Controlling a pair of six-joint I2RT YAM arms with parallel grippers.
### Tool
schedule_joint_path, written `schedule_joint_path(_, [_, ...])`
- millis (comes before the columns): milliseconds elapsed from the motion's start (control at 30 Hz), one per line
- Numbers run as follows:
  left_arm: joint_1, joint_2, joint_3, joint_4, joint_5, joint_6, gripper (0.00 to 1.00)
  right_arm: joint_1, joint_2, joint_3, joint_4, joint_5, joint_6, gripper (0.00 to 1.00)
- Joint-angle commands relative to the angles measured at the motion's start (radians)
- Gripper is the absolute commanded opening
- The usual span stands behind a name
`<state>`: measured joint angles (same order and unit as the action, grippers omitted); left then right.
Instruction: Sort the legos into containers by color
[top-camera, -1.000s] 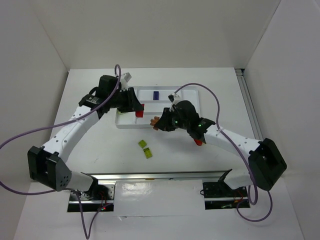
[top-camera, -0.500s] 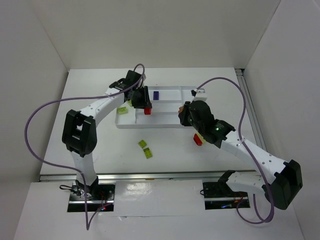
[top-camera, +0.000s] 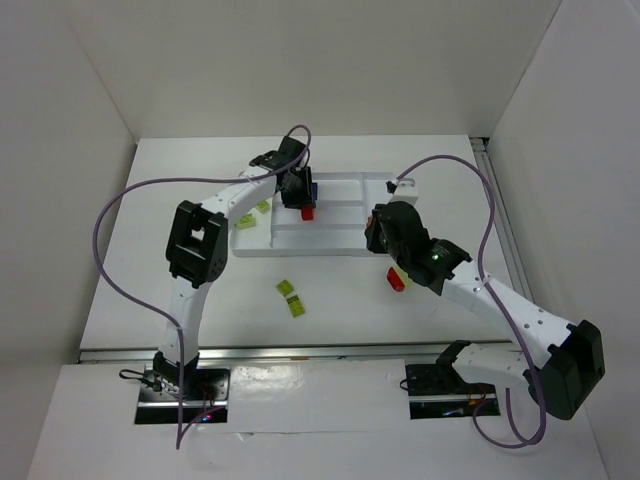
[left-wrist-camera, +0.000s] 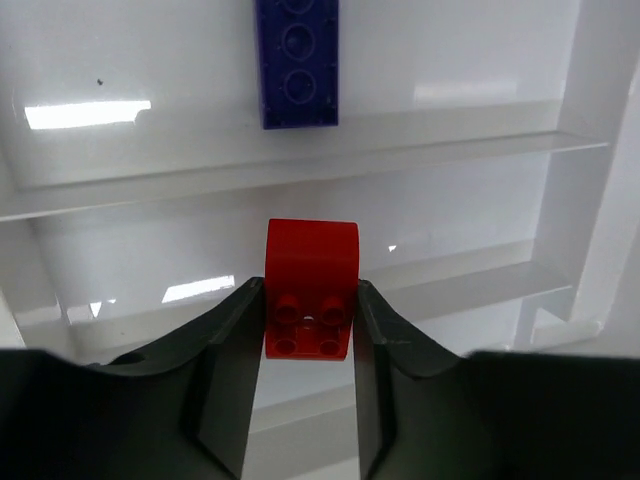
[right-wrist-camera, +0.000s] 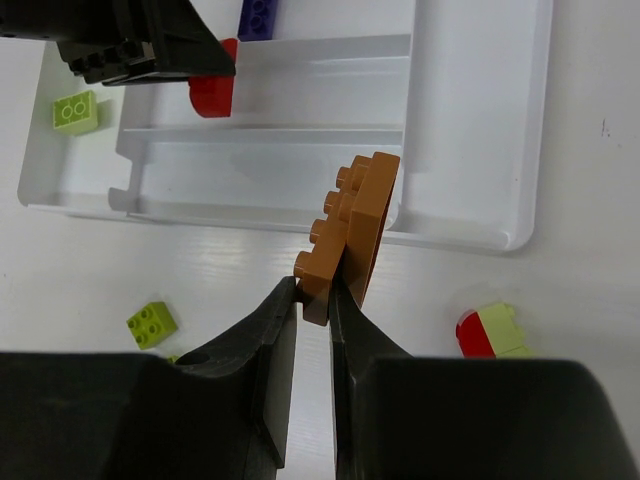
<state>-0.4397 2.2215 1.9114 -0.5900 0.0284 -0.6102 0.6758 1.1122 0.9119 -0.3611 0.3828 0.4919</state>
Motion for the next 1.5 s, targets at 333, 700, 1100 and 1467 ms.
schedule_joint_path(333, [-0.042, -0.194, -0.014, -0.045, -0.026, 0.026, 0.82, -0.015, -0.017, 0.056, 0.027, -0.099, -0.019, 0.15])
schedule_joint_path(700, [0.096, -0.681, -0.661, 0.405, 0.582, 0.104, 0.72, -0.033, -0.130, 0.047, 0.276, -0.618, -0.019, 0.15])
schedule_joint_path(1100, [0.202, -0.784, -0.726, 0.570, 0.947, 0.014, 0.74, -0.033, -0.121, 0.073, 0.183, -0.963, -0.197, 0.12])
schedule_joint_path(1467, [0.320, -0.986, -1.100, 1.097, 0.969, -0.345, 0.73, -0.033, -0.173, 0.004, 0.445, -0.796, 0.020, 0.12])
